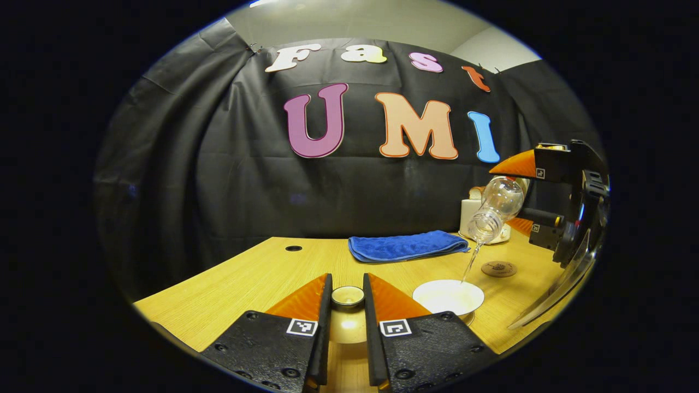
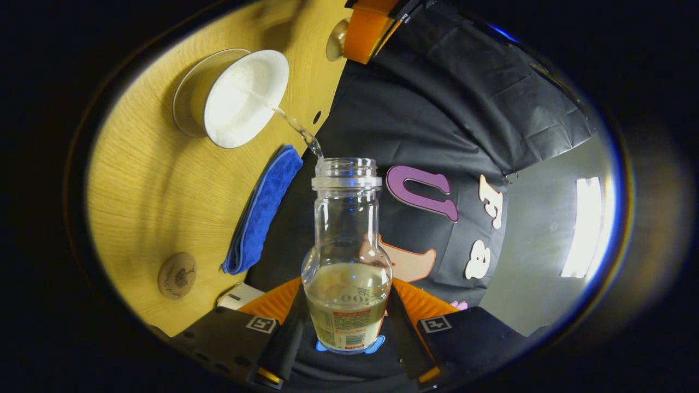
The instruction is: Open the teacup lid with one hand, grasp the water bottle and pour water into the teacup with the other hand; after pouring, place the water bottle on the coaster and then close the teacup lid.
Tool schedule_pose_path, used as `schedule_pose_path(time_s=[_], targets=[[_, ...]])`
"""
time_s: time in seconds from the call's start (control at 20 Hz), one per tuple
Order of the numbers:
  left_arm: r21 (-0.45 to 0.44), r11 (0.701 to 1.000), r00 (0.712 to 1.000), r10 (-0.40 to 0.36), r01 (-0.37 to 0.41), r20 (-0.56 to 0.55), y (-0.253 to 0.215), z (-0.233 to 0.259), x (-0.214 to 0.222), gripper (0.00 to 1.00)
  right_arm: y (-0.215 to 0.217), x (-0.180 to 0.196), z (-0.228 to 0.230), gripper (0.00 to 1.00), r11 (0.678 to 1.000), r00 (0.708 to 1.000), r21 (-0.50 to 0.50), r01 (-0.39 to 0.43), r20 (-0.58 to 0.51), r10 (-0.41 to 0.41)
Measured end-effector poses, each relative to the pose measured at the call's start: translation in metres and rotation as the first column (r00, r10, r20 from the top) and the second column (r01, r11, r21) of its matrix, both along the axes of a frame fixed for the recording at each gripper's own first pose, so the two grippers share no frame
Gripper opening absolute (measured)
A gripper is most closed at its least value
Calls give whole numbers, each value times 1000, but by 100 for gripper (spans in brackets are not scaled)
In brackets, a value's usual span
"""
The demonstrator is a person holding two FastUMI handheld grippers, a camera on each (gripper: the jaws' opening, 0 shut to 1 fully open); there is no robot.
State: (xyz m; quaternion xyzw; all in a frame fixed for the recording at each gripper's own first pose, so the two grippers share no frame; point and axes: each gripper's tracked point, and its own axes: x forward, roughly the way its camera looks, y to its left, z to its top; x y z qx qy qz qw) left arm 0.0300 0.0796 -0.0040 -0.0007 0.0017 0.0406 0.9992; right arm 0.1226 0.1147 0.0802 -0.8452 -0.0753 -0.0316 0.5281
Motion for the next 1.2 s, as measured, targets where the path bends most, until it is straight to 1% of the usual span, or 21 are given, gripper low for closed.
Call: schedule_pose_path(time_s=[0.2,0.35,0.45,0.55,0.6,0.65,0.7,0.75,0.85,0.95,1.0,1.05,1.1,1.15,1.2], targets=[[1,1000,1000,1,-1,2,0,0,2,27,-2,4,-16,79,999,1000,-33,-3,-18,3],[2,1000,1000,2,-2,2,1,0,1,27,4,5,-25,78,998,999,-60,-27,-20,26],[2,1000,1000,3,-3,2,1,0,1,27,7,4,-31,81,997,999,-70,-37,-27,36],[2,1000,1000,3,-3,2,0,0,1,27,9,5,-35,78,996,999,-70,-47,-30,45],[2,1000,1000,3,-3,3,1,0,0,27,10,5,-36,81,997,998,-67,-49,-30,47],[2,1000,1000,3,-3,3,1,-1,1,27,9,5,-38,81,997,998,-52,-48,-36,46],[2,1000,1000,3,-3,3,0,0,1,27,5,5,-42,78,999,998,-16,-39,-54,38],[2,1000,1000,3,-3,2,1,0,1,27,2,5,-48,82,999,997,27,-25,-75,27],[2,1000,1000,3,-3,2,1,0,1,27,-5,3,-54,80,990,993,139,0,-113,16],[3,1000,1000,1,-1,3,0,-1,2,27,-4,-1,-57,78,970,991,244,12,-134,22],[2,1000,1000,1,-1,3,0,0,1,27,-7,-2,-60,78,954,989,299,22,-148,23],[3,1000,1000,1,-1,3,1,0,1,27,-9,-3,-63,77,931,986,364,39,-167,24],[3,1000,1000,1,-1,3,0,1,1,27,-11,0,-66,78,896,981,440,60,-190,28],[3,1000,1000,1,-1,3,0,0,1,27,-14,2,-70,78,852,976,516,87,-214,30],[2,1000,1000,1,-1,3,0,0,1,27,-18,2,-72,78,800,973,589,112,-227,31]])
